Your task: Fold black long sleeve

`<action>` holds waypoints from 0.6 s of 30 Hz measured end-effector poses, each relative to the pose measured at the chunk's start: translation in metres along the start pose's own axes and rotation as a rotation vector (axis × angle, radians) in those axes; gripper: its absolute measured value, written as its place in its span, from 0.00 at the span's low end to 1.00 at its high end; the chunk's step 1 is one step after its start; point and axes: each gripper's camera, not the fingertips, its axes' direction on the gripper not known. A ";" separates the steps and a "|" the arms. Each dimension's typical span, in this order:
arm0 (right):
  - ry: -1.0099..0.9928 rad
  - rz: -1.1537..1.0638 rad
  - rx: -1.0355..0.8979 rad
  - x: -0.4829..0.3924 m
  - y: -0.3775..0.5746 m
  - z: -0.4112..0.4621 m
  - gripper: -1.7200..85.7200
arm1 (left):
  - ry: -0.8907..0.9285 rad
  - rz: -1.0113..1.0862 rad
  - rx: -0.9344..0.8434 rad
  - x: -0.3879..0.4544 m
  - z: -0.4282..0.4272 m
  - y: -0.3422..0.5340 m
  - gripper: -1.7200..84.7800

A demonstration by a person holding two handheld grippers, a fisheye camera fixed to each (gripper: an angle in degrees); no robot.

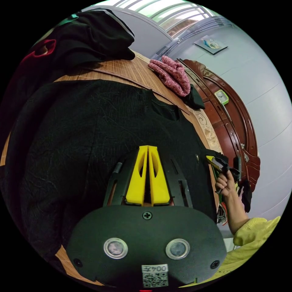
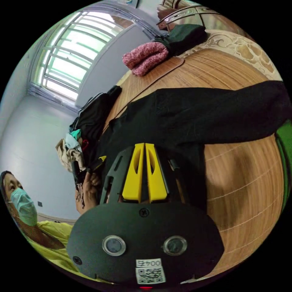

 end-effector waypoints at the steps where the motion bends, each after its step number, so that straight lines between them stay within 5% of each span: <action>1: -0.041 0.001 0.035 0.006 0.016 -0.001 0.06 | -0.001 0.000 0.000 0.000 -0.003 0.004 0.02; 7: -0.160 -0.034 0.090 0.042 0.068 -0.009 0.14 | -0.008 0.003 0.000 0.002 -0.017 0.026 0.02; 18: -0.170 0.015 0.058 0.095 0.119 -0.034 0.08 | -0.029 -0.014 -0.003 0.005 -0.044 0.069 0.03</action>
